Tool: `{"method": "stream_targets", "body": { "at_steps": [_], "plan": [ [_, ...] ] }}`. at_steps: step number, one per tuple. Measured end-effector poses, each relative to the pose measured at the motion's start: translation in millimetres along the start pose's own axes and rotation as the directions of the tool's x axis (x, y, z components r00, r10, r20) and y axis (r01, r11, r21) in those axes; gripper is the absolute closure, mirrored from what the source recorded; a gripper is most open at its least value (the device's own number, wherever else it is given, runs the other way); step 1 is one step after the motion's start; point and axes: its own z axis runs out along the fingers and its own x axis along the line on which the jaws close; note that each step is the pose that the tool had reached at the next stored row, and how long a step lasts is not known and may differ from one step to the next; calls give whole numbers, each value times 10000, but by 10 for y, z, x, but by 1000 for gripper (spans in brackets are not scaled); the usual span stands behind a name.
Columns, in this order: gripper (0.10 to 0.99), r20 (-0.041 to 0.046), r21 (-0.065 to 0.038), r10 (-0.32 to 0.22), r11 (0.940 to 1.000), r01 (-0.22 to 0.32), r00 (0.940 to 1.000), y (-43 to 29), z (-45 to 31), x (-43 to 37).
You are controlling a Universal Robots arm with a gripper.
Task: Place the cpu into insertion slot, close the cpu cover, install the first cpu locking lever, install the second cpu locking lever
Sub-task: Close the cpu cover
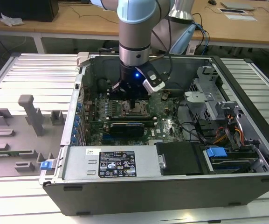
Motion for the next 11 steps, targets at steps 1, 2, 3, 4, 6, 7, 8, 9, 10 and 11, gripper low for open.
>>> {"method": "stream_targets", "body": {
  "at_steps": [1, 2, 3, 4, 6, 7, 8, 9, 10, 11],
  "plan": [
    [980, 7, 14, 175, 9998, -175, 9998, -2, 1, -15],
    [980, 9, 22, 277, 9996, -277, 9996, -2, -9, -16],
    [980, 13, 26, 340, 9994, -340, 9994, 0, -43, -18],
    [980, 14, 27, 368, 9993, -368, 9993, 1, -66, -18],
    [980, 16, 32, 438, 9990, -438, 9990, 4, -141, -22],
    [980, 17, 34, 462, 9989, -462, 9989, 5, -175, -23],
    [980, 18, 34, 478, 9989, -478, 9989, 6, -198, -24],
    [980, 18, 35, 491, 9988, -491, 9988, 7, -215, -25],
    [980, 19, 36, 500, 9987, -500, 9987, 7, -224, -25],
    [980, 20, 35, 505, 9987, -505, 9987, 7, -225, -26]
  ]
}}
